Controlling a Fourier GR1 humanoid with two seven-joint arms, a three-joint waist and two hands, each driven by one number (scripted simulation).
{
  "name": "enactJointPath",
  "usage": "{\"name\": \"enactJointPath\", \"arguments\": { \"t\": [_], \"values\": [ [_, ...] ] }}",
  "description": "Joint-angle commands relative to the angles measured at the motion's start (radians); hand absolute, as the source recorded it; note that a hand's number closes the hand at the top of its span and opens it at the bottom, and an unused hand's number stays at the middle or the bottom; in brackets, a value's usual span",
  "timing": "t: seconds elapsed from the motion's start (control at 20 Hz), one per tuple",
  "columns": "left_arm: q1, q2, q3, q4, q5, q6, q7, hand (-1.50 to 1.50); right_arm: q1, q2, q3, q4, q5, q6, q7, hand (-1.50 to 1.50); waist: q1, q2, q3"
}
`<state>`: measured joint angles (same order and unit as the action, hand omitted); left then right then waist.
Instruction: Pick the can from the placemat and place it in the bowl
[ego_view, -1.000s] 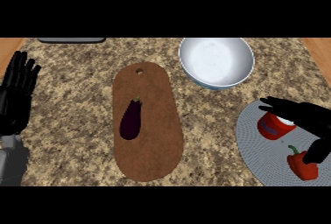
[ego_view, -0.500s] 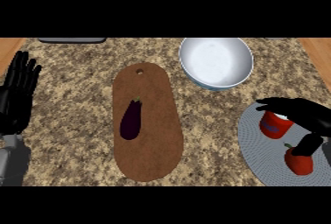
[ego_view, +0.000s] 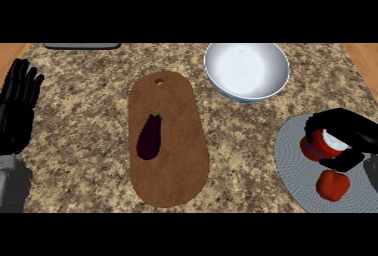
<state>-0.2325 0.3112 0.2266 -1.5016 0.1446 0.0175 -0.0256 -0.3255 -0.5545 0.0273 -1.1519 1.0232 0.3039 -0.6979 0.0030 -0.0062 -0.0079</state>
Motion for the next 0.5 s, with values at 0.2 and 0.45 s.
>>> {"name": "enactJointPath", "arguments": {
  "t": [0.2, 0.45],
  "values": [
    [-0.009, 0.006, 0.010, 0.019, -0.004, -0.007, -0.010, 0.00, 0.012, -0.125, -0.203, 0.216, -0.007, -0.058, 0.079, 1.50, -0.007, 0.014, 0.009],
    [-0.014, -0.016, -0.002, 0.037, -0.003, -0.008, -0.029, 0.00, -0.006, -0.280, -0.400, 0.417, -0.032, -0.071, 0.240, 1.50, -0.004, 0.022, 0.011]
  ]
}}
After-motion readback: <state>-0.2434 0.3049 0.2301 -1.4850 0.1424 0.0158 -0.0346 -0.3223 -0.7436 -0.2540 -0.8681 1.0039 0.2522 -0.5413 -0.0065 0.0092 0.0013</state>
